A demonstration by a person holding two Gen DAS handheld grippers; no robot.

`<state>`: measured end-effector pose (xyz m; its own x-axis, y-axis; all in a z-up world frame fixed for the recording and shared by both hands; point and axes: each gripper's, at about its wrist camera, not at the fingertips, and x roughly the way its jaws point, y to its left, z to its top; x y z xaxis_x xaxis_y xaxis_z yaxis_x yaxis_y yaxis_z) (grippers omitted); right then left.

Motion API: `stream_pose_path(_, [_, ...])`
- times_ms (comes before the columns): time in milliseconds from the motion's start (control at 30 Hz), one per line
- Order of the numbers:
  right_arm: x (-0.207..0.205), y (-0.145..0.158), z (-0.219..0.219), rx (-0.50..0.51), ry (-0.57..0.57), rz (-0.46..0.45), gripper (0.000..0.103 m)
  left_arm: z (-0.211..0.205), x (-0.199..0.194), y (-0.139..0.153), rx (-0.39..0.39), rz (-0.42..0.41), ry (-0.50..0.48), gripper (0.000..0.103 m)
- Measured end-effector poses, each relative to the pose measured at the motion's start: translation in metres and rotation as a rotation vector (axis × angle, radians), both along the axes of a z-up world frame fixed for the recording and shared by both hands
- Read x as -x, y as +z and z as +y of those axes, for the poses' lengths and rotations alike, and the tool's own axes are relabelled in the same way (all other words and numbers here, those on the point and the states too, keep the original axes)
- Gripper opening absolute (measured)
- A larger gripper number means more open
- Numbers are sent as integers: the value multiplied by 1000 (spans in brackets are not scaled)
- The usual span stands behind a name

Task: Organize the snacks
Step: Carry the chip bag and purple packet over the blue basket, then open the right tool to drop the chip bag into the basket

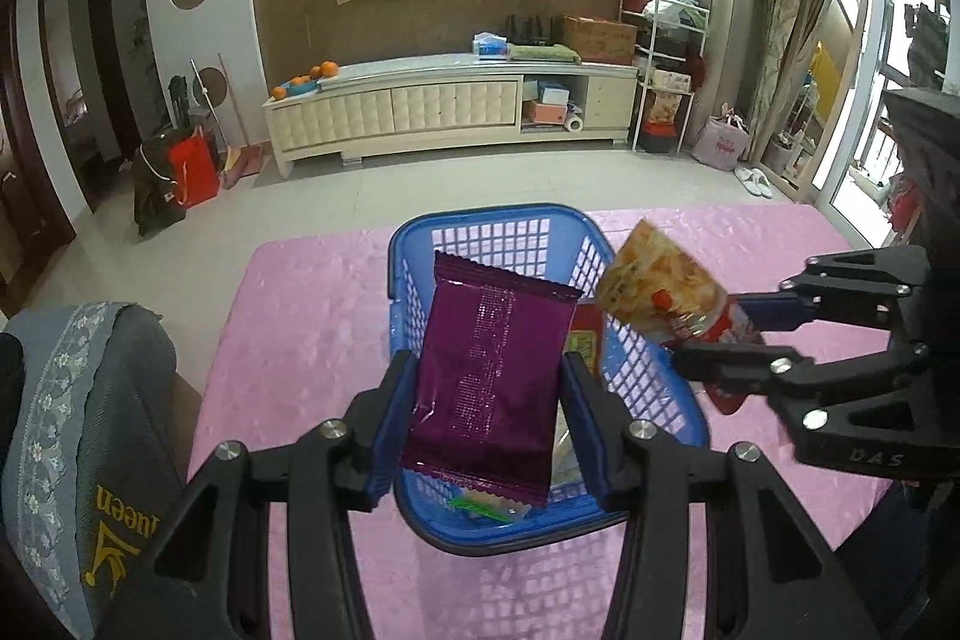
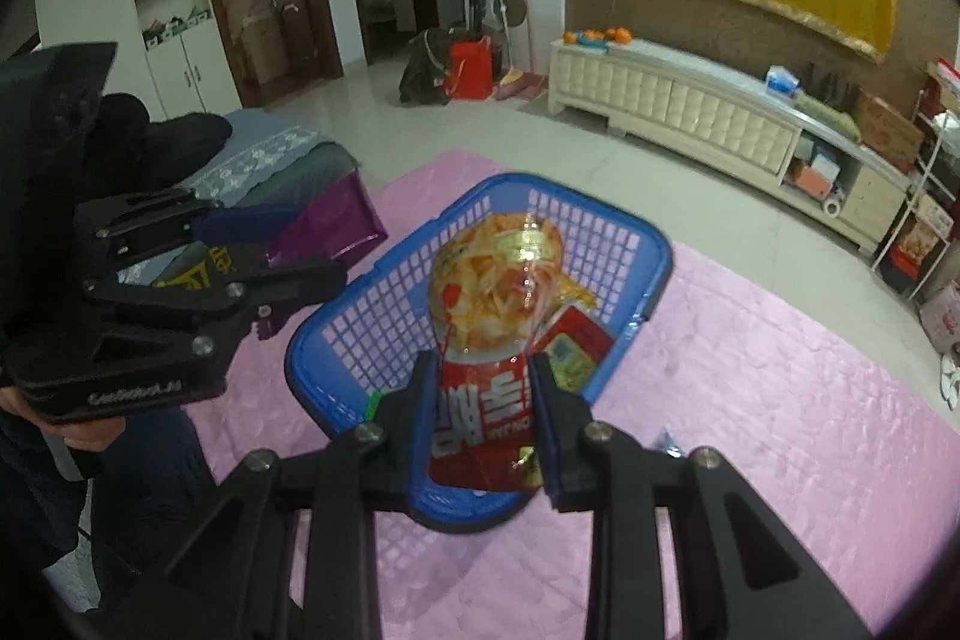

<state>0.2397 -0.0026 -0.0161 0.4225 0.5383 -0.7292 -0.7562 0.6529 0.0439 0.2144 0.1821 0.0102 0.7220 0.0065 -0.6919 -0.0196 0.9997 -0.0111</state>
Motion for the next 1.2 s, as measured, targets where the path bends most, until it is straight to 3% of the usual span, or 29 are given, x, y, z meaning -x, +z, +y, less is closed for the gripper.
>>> stream_pose_path(367, [-7, -33, 39, 61, 60, 85, 34, 31, 7, -10, 30, 7, 70, 45])
stream_pose_path(767, [-10, -51, 75, 130, 69, 108, 35, 41, 17, -10, 28, 7, 107, 45])
stream_pose_path(867, [-16, -55, 78, 125, 64, 143, 50, 43, 17, -9, 32, 10, 121, 45])
stream_pose_path(933, [-20, -58, 80, 127, 53, 161, 83, 44, 18, -9, 35, 10, 121, 45])
stream_pose_path(1000, [-24, -60, 77, 105, 34, 179, 90, 42, 20, -9, 30, 10, 114, 45])
stream_pose_path(1133, [-26, -55, 64, 81, -8, 171, 92, 41, 22, -10, 24, 17, 105, 45])
stream_pose_path(1200, [-25, -50, 58, 78, -21, 164, 101, 41, 21, -10, 30, 21, 103, 45])
